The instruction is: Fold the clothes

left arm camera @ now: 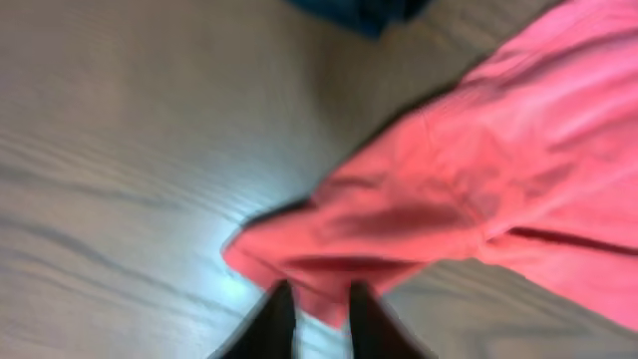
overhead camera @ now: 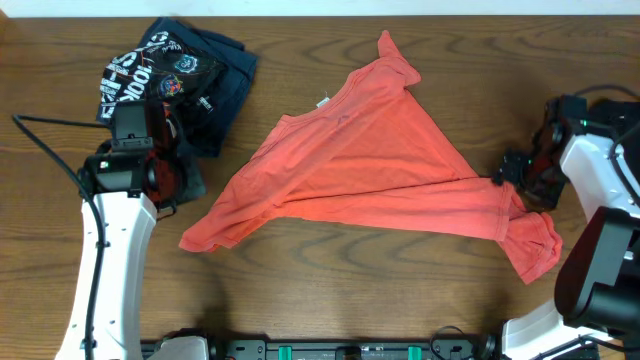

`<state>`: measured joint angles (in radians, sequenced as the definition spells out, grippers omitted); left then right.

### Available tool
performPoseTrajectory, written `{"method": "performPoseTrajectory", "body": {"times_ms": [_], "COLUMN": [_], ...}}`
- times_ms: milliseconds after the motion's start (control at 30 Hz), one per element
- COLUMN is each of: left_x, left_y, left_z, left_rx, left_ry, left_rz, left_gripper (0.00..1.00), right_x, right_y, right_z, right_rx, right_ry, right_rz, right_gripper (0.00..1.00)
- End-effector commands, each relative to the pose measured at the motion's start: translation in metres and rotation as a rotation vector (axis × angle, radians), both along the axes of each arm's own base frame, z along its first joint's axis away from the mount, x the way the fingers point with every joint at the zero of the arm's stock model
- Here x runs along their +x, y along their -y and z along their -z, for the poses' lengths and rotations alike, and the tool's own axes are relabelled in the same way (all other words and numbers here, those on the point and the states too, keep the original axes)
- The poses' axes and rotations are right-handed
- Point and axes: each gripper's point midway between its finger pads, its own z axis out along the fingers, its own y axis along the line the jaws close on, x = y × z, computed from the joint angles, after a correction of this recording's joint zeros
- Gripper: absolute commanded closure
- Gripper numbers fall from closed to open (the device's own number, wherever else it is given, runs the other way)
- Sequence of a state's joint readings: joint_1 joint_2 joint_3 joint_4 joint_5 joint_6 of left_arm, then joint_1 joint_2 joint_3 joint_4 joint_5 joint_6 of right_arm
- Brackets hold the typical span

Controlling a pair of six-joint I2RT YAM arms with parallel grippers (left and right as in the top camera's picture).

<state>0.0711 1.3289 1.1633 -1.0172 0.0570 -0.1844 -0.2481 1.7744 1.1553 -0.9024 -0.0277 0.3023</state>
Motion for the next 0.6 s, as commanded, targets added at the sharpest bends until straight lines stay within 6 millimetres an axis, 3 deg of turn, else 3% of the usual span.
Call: {"method": "performPoseTrajectory", "body": {"times_ms": [0,133,267,433,567], "left_x": [-0.011,-0.022,-0.030,-0.033,-0.042], "left_y": [0.016,0.024,0.036,0.040,0.040], "left_z": [0.018,0.049,0.082,0.115,0.130], "left_rx": [-0.091,-0.137,-0.210,-0.235,-0.239], "left_ry": [-0.070,-0.141,-0.199,-0.245,-0.307], "left_rz": [0.029,0.034,0.043,0.043,0.036], "left_gripper": [0.69,0.63,0.58,0.57,0.56], "right_x": [-0.009,-0.015,-0.004,0.022,0.020], "right_y": [-0.017,-0.022,-0.011,-0.003,-0.004], "right_z": [0.014,0.019,0.011,-0.039,-0.069], "right_rx": [0.106,0.135,0.128,0.219,0.222], "right_ry": [-0.002,-0.011,0.037,0.171,0.205], "right_rz": [-0.022,-0.039,-0.002,0.044,0.042], "right_gripper": [0.28,0.28,0.25,0.19,0.17]}}
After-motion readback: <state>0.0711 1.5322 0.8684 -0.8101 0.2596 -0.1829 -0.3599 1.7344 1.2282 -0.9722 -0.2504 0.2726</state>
